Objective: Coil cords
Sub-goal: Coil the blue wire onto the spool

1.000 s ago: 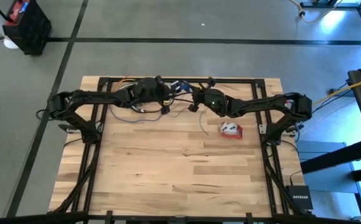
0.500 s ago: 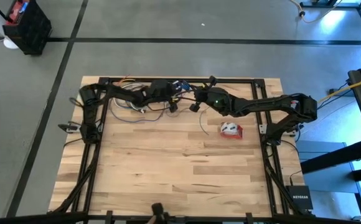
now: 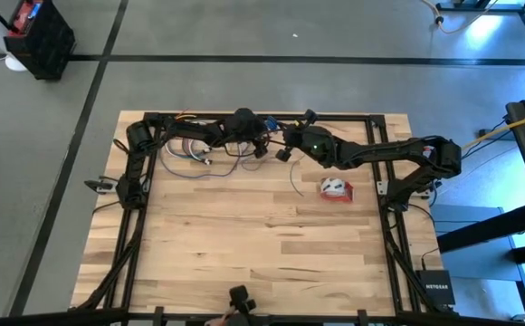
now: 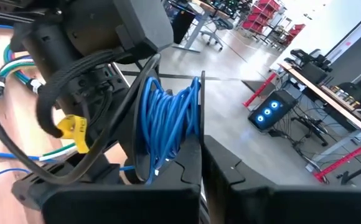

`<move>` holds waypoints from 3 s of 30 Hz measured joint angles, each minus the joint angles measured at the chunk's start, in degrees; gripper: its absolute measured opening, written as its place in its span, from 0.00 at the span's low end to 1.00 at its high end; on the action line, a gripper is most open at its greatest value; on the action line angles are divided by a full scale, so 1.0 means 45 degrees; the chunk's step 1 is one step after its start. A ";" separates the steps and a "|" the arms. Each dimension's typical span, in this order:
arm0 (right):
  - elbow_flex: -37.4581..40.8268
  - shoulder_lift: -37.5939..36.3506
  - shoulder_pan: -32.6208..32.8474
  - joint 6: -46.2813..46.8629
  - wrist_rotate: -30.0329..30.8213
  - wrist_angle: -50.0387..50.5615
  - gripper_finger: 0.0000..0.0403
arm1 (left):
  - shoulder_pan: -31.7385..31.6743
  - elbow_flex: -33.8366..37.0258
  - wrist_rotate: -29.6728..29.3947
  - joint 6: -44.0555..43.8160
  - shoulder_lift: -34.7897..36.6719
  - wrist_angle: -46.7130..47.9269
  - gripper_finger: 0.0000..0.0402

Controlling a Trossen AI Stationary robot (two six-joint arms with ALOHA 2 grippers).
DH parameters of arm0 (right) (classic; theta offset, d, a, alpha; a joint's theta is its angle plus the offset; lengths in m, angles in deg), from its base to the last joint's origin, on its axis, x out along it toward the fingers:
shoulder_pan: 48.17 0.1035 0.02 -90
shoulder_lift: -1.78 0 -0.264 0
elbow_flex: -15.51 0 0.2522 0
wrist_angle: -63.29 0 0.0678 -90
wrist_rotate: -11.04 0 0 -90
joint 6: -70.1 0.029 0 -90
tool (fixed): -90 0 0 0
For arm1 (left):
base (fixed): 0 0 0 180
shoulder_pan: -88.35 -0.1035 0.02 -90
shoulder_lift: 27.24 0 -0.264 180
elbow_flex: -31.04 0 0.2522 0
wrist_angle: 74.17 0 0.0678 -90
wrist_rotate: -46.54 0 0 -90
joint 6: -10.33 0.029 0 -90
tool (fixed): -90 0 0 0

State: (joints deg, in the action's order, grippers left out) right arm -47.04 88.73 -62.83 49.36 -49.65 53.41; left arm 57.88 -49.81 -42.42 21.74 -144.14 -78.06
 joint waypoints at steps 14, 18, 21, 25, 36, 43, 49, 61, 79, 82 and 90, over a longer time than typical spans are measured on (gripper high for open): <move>0.0000 -0.0002 0.0017 0.0036 -0.0100 -0.0063 0.00 | -0.0240 0.0005 0.1246 0.0622 -0.0143 -0.0560 0.02; 0.0000 0.0000 0.0255 -0.0019 -0.0076 -0.0073 0.00 | -0.0287 0.0005 0.0344 0.0973 0.0490 0.0420 0.01; -0.0015 -0.0017 0.0497 -0.0133 -0.0235 -0.0081 0.00 | -0.0474 0.0019 -0.0041 0.1018 0.1190 0.1174 0.01; 0.0000 -0.0003 0.0624 -0.0163 -0.0442 0.0367 0.00 | -0.0834 0.0005 -0.0089 0.1173 0.2222 0.2017 0.01; 0.0007 0.0122 0.0526 0.0271 0.0268 0.1555 0.00 | -0.0570 0.0005 -0.0073 0.0796 0.4810 0.4549 0.01; 0.0000 0.0719 0.0098 0.0763 0.0621 0.1389 0.00 | 0.0840 0.0005 -0.0044 0.0528 0.5449 0.5153 0.01; 0.0000 0.1255 -0.0108 0.1291 0.0158 -0.0160 0.00 | 0.2145 0.0005 -0.0049 0.0471 0.5449 0.4816 0.01; 0.0019 0.0968 -0.0078 0.2580 -0.2572 -0.2583 0.00 | 0.3286 0.0028 -0.0499 0.0420 0.5231 0.4505 0.01; 0.0053 -0.2694 0.0228 0.2562 -0.3423 -0.0790 0.00 | 0.3169 0.0821 -0.0408 0.0452 0.5241 0.3198 0.01; 0.0053 -0.3168 0.0269 0.2554 -0.3427 -0.0412 0.00 | 0.3174 0.0821 -0.0413 0.0505 0.5251 0.3111 0.01; -0.0095 -0.4412 0.0255 0.2537 -0.3367 -0.0467 0.00 | 0.3160 0.0912 -0.0520 0.0720 0.5160 0.3603 0.01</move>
State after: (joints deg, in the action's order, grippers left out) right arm -47.47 68.88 -61.69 60.78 -64.80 51.31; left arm 72.10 -45.70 -44.76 24.98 -120.92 -61.84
